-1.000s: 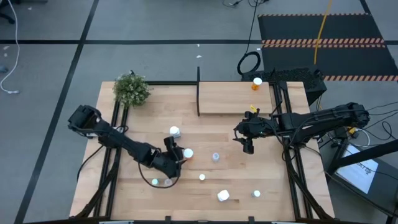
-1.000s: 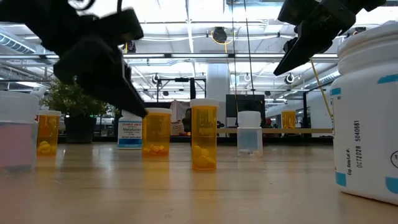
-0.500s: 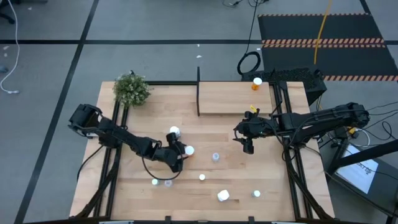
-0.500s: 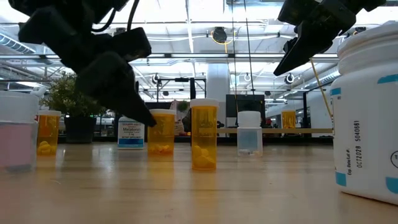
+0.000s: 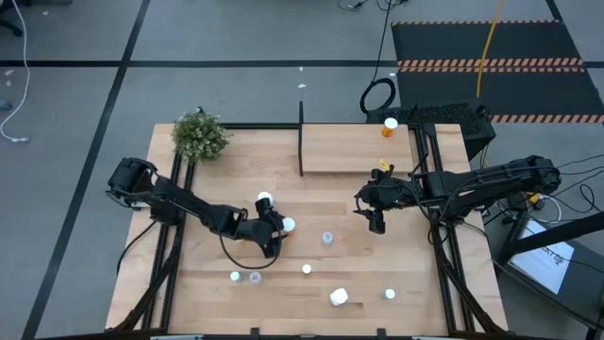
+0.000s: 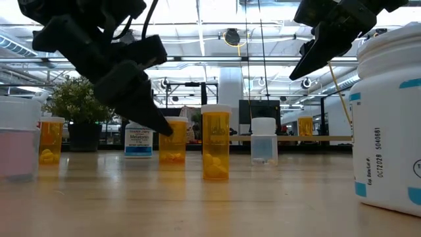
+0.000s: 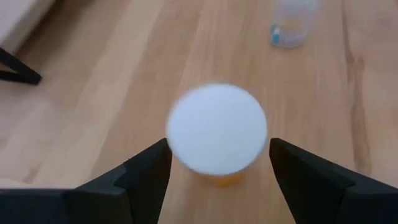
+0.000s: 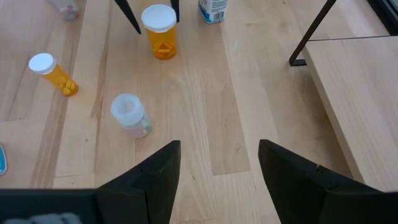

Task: Pick and place medicine bottles onto shelf by color
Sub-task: Put the large orange pill bottle on the shelf aligned with the other large orange pill bottle

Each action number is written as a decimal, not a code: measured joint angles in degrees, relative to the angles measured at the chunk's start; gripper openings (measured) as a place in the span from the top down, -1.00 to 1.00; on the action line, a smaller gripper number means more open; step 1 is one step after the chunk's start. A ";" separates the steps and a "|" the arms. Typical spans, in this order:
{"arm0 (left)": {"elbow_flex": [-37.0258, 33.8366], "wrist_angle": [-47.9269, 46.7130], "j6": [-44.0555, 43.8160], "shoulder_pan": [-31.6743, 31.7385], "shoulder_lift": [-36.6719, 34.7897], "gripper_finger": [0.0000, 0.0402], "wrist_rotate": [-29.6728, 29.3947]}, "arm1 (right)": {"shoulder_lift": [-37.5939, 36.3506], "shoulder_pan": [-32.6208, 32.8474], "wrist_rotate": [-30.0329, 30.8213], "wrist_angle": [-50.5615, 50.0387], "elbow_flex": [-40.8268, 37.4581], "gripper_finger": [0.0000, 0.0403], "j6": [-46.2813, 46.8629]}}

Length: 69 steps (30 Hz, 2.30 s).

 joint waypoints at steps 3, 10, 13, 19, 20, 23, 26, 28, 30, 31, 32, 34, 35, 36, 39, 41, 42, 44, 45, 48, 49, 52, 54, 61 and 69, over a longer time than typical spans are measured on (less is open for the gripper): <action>0.02 2.05 0.54 0.04 1.42 -0.35 0.03 | 0.00 0.00 0.00 0.04 0.00 -0.04 0.00; -0.01 4.73 0.88 0.04 4.89 -0.35 0.47 | 0.00 -0.02 -0.02 0.02 0.00 -0.04 0.00; -0.03 5.59 0.82 0.04 6.00 -0.35 1.78 | 0.00 0.00 -0.02 -0.02 0.00 -0.04 0.00; -0.05 7.44 1.10 0.04 6.94 -0.35 1.86 | -0.02 0.00 -0.02 0.08 0.00 -0.04 0.00; -0.03 7.59 1.26 0.04 6.91 -0.35 1.84 | -0.02 0.00 -0.02 0.04 0.00 -0.04 0.00; -0.03 7.40 2.41 0.04 6.91 -0.35 1.84 | -0.02 0.00 -0.02 0.09 0.00 -0.04 0.00; -0.03 7.43 2.77 0.30 7.00 -0.35 1.84 | -0.02 0.00 -0.02 0.07 0.00 -0.04 0.00; -0.03 7.59 2.76 0.63 7.53 -0.35 1.69 | -0.01 -0.01 -0.02 0.07 0.00 -0.04 0.00; -0.45 9.00 3.14 0.92 8.12 -0.35 1.70 | -0.02 0.00 -0.02 0.04 0.00 -0.04 0.00; -0.88 10.98 3.18 1.13 8.76 -0.35 1.71 | -0.02 -0.02 -0.02 0.07 0.00 -0.04 0.00; -1.48 13.38 3.13 1.25 9.49 -0.35 1.72 | 0.00 0.00 -0.02 0.06 0.00 -0.04 0.00; -3.11 17.42 3.05 1.41 10.32 -0.35 1.69 | -0.01 -0.01 -0.02 -0.02 0.00 -0.04 0.03; -4.02 19.83 2.94 1.44 10.77 -0.35 1.69 | -0.01 -0.01 -0.02 0.02 0.00 -0.04 0.10; -4.83 21.74 2.94 1.44 11.06 -0.35 1.72 | 0.00 0.00 -0.02 -0.02 0.00 -0.04 0.09; -7.29 26.23 2.95 1.48 11.19 -0.35 2.19 | -0.02 0.00 -0.02 -0.02 0.00 -0.04 0.05; -9.05 29.15 3.19 1.48 11.20 -0.35 2.21 | 0.00 0.00 -0.02 -0.05 0.00 -0.04 -0.05; -9.86 30.77 3.50 1.48 11.20 -0.35 2.22 | -0.02 -0.02 -0.02 -0.02 0.00 -0.04 -0.10; -11.42 33.77 3.93 1.37 11.24 -0.35 2.26 | -0.01 0.00 -0.02 -0.01 0.00 -0.04 -0.17; -12.04 34.98 4.08 1.37 11.24 -0.35 2.24 | -0.02 -0.01 -0.02 -0.01 0.00 -0.04 -0.20; -12.99 36.85 4.41 1.39 11.26 -0.35 2.26 | -0.02 0.00 -0.02 0.00 0.00 -0.04 -0.20; -13.01 37.02 4.70 1.39 11.26 -0.35 2.24 | -0.01 0.00 -0.02 0.00 0.00 -0.04 -0.20; -13.01 37.62 5.60 1.37 11.29 -0.35 2.28 | -0.02 -0.01 -0.02 0.15 0.00 -0.04 -0.22; -13.01 37.79 5.99 1.39 11.31 -0.35 2.28 | -0.02 0.00 -0.02 0.26 0.00 -0.04 -0.44; -12.99 38.20 8.01 1.96 11.31 -0.35 5.32 | 0.00 0.00 -0.02 1.76 0.00 -0.04 -1.28; -12.99 38.30 8.58 5.44 11.33 -0.35 9.91 | -0.01 -0.01 -0.02 2.12 0.00 -0.04 -1.32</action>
